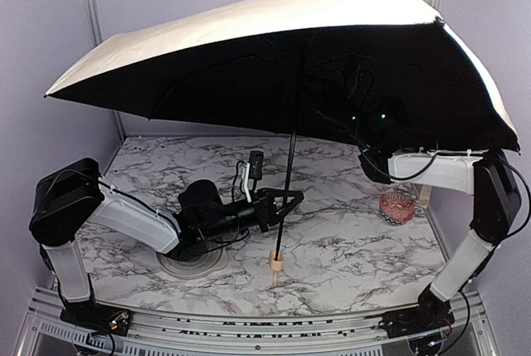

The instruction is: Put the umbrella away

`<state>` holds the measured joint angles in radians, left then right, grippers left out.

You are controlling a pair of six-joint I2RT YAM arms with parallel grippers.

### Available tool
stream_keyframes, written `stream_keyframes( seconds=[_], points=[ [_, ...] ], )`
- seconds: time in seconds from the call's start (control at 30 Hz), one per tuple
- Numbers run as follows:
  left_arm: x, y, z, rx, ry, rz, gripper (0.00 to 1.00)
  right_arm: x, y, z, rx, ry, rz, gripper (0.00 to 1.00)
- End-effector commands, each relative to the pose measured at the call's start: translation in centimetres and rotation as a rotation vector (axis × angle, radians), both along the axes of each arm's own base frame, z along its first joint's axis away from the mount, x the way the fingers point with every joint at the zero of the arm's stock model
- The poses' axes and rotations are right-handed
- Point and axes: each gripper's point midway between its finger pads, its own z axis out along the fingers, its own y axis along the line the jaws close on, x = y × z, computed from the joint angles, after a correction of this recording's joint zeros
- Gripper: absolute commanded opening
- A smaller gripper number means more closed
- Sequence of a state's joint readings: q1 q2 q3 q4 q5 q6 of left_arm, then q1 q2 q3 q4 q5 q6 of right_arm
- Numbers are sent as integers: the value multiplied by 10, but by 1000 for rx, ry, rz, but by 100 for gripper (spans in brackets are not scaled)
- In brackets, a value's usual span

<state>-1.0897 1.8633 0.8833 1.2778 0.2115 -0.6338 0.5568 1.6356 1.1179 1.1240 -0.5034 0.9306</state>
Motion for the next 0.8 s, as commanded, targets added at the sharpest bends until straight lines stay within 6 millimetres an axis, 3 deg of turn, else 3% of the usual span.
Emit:
stream_keyframes(
  seconds=[0.0,0.2,0.3,0.37,0.47,0.57,0.77],
  points=[
    [-16,5,56,-119,-142,-37,0,-3,-10,15,30,-37,-25,0],
    [-17,7,57,-122,-138,-48,0,-11,-12,21,27,-77,-24,0],
    [-20,8,60,-129,-137,-61,0,-24,-17,27,36,-138,-15,39],
    [-18,11,63,-135,-134,-45,0,-23,-20,28,25,-132,-45,53],
    [-4,18,60,-96,-123,65,0,-5,-27,20,-41,-59,-176,58],
    [17,17,43,71,-155,226,0,11,-32,7,-147,-1,-337,60],
    [47,18,16,234,-148,411,0,5,-31,9,-251,-45,-548,67]
  ],
)
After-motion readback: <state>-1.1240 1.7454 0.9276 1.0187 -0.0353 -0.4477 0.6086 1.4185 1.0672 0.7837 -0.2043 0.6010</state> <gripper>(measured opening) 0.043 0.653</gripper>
